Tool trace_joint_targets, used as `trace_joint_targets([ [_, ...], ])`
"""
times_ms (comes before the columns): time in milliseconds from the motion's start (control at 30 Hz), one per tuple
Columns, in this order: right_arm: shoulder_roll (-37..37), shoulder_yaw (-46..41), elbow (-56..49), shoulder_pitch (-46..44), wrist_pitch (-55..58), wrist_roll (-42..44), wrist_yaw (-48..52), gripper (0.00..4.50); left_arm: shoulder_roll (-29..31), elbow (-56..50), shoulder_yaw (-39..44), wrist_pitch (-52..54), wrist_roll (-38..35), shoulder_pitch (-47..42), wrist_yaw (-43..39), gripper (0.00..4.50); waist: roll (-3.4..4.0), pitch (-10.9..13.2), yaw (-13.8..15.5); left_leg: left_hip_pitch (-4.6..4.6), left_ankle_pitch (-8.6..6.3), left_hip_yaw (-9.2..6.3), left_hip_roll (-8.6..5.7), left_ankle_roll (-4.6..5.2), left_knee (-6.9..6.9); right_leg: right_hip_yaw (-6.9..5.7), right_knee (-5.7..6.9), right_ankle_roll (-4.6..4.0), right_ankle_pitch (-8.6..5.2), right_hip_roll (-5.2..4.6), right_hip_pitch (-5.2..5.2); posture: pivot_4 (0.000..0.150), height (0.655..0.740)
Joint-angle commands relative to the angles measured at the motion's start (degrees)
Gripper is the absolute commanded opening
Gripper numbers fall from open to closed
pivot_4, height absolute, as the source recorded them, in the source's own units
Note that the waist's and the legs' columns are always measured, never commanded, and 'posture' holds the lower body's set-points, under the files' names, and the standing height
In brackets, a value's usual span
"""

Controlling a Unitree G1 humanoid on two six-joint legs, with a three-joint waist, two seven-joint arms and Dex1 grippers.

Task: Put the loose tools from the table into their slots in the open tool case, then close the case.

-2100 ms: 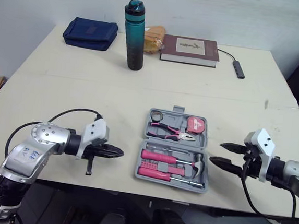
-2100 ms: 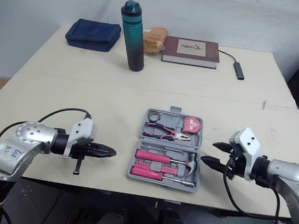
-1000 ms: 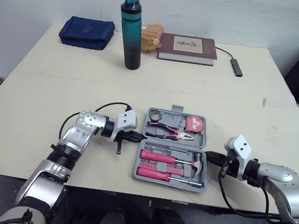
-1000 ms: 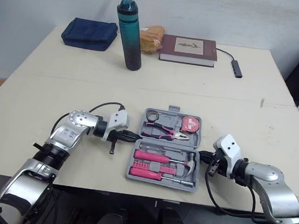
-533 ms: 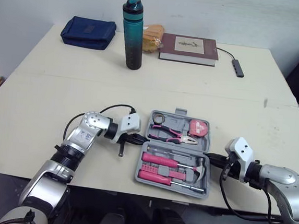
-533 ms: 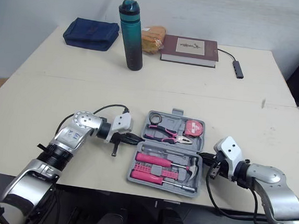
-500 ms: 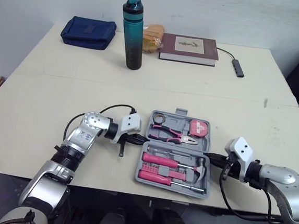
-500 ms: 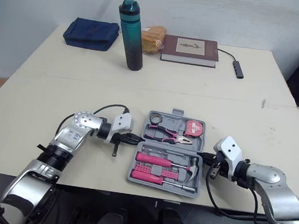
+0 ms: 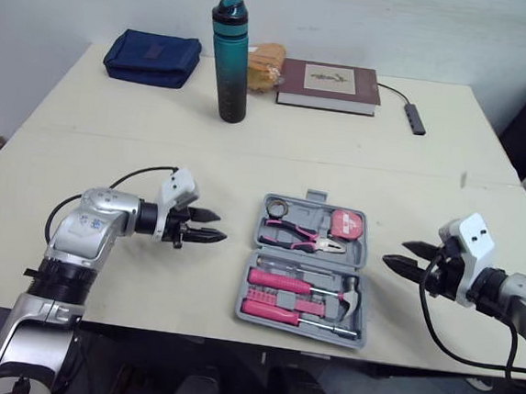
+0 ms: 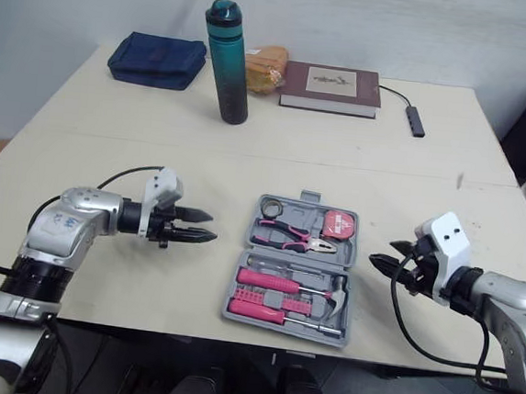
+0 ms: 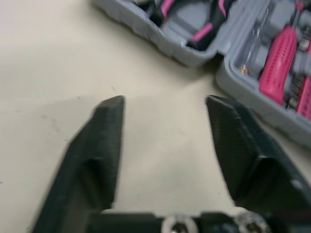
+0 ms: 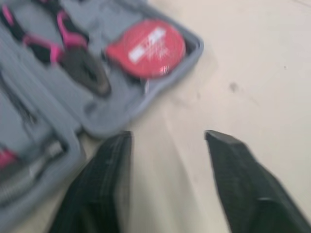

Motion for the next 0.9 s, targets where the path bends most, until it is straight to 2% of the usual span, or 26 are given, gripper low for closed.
trace_joint_targets([
  [33, 4.41, -1.63, 0.57, -4.97, 11.08, 5.14, -6.68, 4.48, -3.58, 1.95, 1.7, 9.23, -3.11, -5.43, 4.92, 3.59, 0.0, 0.0, 0.12, -0.05, 0.01, -0.01, 0.0, -0.02, 0.02, -0.01, 0.02, 0.01, 0.0, 0.0, -0.02, 0.15, 0.74],
  [167, 7.46, -1.57, 0.74, -7.93, 16.38, 6.06, -10.73, 4.48, -5.59, 1.43, 1.52, 13.89, -4.68, -6.86, 6.95, 3.59, 0.0, -0.02, -0.21, -0.34, 0.0, 0.01, -0.03, -0.01, 0.1, 0.0, 0.11, 0.04, 0.02, -0.02, -0.27, 0.15, 0.74],
  [233, 7.2, 0.49, 0.9, -8.16, 15.87, 4.32, -11.76, 4.48, -7.09, 1.93, 0.15, 13.98, -4.14, -7.77, 8.54, 3.59, 0.0, -0.01, -0.37, -0.94, 0.02, 0.06, -0.04, -0.04, 0.32, 0.04, 0.38, 0.06, 0.03, -0.01, -0.9, 0.15, 0.74],
  [333, 7.84, 2.06, 1.96, -8.75, 15.4, 2.81, -13.5, 4.48, -8.7, 4.26, -2.08, 13.18, -2.06, -8.76, 11.16, 3.59, 0.0, -0.01, -0.31, -0.95, 0.06, 0.07, -0.04, -0.11, 0.44, 0.03, 0.55, 0.05, 0.03, -0.01, -0.95, 0.15, 0.74],
  [567, 8.5, 2.46, 2.63, -9.11, 15.11, 2.41, -15.22, 4.48, -9.77, 4.06, -6.35, 9.57, -0.73, -7.44, 11.34, 3.59, 0.0, -0.01, -0.37, -0.92, 0.07, 0.09, -0.04, -0.13, 0.49, 0.07, 0.69, 0.05, 0.03, -0.01, -0.95, 0.15, 0.74],
  [600, 8.73, 2.54, 2.63, -9.3, 15.16, 2.46, -15.33, 4.49, -10.14, 4.55, -6.59, 9.27, -0.52, -7.56, 11.68, 3.34, 0.0, -0.01, -0.32, -0.92, 0.07, 0.09, -0.05, -0.13, 0.49, 0.07, 0.69, 0.05, 0.03, 0.0, -0.95, 0.15, 0.74],
  [700, 9.47, 2.86, 2.57, -10.04, 15.13, 2.58, -15.44, 3.71, -10.4, 5.85, -7.54, 8.4, 0.4, -7.78, 12.12, 2.37, 0.0, -0.02, -0.3, -0.92, 0.07, 0.09, -0.05, -0.13, 0.5, 0.07, 0.69, 0.05, 0.03, -0.01, -0.94, 0.15, 0.74],
  [767, 9.8, 3.21, 2.57, -10.51, 15.27, 2.37, -15.62, 2.59, -10.51, 6.64, -7.61, 8.18, 0.6, -7.95, 12.2, 1.33, 0.0, -0.02, -0.33, -0.91, 0.07, 0.09, -0.05, -0.12, 0.5, 0.07, 0.69, 0.05, 0.03, -0.01, -0.93, 0.15, 0.74],
  [867, 9.94, 3.69, 2.48, -10.82, 15.5, 2.14, -15.86, 1.02, -10.84, 7.38, -7.49, 8.2, 0.56, -8.23, 12.36, 0.0, 0.04, -0.05, -0.31, -0.84, 0.07, 0.09, -0.05, -0.13, 0.51, 0.07, 0.69, 0.05, 0.03, -0.01, -0.87, 0.15, 0.74],
  [900, 9.82, 4.07, 2.44, -10.83, 15.54, 2.07, -15.8, 0.6, -11.12, 7.56, -7.51, 8.35, 0.44, -8.34, 12.4, 0.0, 0.03, -0.05, -0.31, -0.81, 0.07, 0.09, -0.05, -0.12, 0.51, 0.07, 0.69, 0.05, 0.03, -0.01, -0.83, 0.15, 0.74],
])
